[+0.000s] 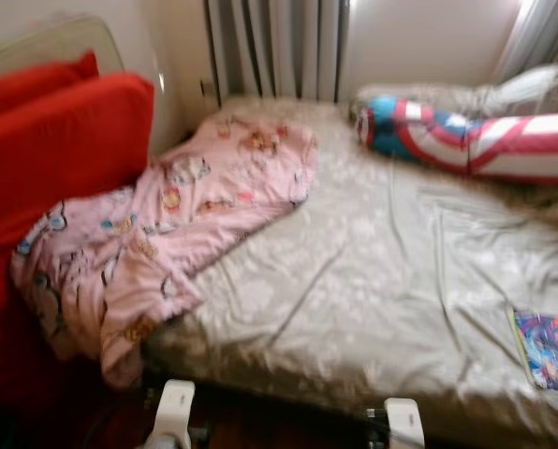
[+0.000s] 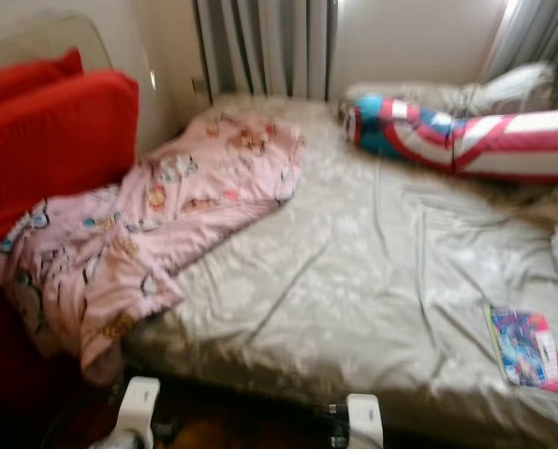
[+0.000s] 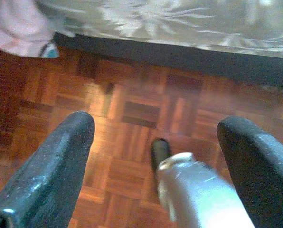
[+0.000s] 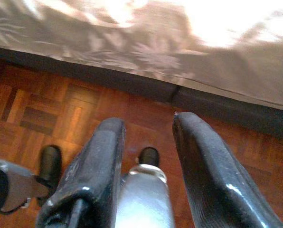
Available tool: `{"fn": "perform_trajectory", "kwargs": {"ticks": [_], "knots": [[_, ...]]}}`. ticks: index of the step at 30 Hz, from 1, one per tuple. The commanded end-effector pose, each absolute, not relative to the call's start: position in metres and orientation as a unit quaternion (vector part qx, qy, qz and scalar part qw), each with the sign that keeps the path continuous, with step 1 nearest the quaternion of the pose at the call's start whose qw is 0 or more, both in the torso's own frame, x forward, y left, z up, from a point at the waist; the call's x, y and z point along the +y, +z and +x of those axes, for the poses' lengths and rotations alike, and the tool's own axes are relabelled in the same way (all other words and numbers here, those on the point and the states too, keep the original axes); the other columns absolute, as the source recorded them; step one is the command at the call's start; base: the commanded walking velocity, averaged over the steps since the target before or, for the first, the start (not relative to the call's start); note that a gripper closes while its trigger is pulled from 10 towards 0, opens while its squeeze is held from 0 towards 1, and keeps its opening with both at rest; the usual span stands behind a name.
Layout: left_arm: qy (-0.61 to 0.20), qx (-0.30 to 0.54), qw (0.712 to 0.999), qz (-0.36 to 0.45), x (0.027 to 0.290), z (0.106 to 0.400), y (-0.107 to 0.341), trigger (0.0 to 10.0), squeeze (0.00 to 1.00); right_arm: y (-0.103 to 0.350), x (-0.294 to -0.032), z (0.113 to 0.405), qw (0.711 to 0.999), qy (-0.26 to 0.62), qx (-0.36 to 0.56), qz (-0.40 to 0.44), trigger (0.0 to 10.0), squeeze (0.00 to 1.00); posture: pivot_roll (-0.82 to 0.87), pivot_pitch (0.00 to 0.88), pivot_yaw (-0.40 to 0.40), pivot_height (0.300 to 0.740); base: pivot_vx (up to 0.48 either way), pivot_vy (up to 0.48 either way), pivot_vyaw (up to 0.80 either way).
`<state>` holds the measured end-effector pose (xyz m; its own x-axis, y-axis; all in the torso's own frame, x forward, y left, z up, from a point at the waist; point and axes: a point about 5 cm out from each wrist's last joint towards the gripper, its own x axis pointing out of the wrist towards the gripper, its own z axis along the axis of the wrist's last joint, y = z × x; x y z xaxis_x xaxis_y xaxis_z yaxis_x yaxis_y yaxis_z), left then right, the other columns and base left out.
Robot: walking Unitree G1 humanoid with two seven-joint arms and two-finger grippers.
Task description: Clean up the room
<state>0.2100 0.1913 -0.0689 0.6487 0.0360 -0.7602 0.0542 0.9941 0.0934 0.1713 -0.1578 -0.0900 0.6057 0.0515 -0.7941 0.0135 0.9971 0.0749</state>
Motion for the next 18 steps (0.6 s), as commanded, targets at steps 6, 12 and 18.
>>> {"fn": "perform_trajectory", "kwargs": {"ticks": [6, 12, 18], "knots": [[-0.004, 0.430, 0.900, 0.069, 0.1990, 0.2041, -0.0712, 10.0, 0.00, -0.0887, -0.1500, 0.1747, 0.897, 0.017, 0.439, 0.043, 10.0, 0.00, -0.03, 0.028, -0.003, 0.740, 0.000, 0.480, 0.00], [-0.005, 0.430, 0.900, 0.069, 0.1989, 0.2041, -0.0713, 10.0, 0.00, -0.0887, -0.1500, 0.1746, 0.897, 0.017, 0.439, 0.043, 10.0, 0.00, -0.03, 0.028, -0.003, 0.740, 0.000, 0.480, 0.00], [-0.004, 0.430, 0.900, 0.068, 0.1987, 0.2042, -0.0712, 10.0, 0.00, -0.0887, -0.1499, 0.1746, 0.897, 0.018, 0.439, 0.044, 10.0, 0.00, -0.03, 0.028, -0.004, 0.740, 0.000, 0.480, 0.00]]}}
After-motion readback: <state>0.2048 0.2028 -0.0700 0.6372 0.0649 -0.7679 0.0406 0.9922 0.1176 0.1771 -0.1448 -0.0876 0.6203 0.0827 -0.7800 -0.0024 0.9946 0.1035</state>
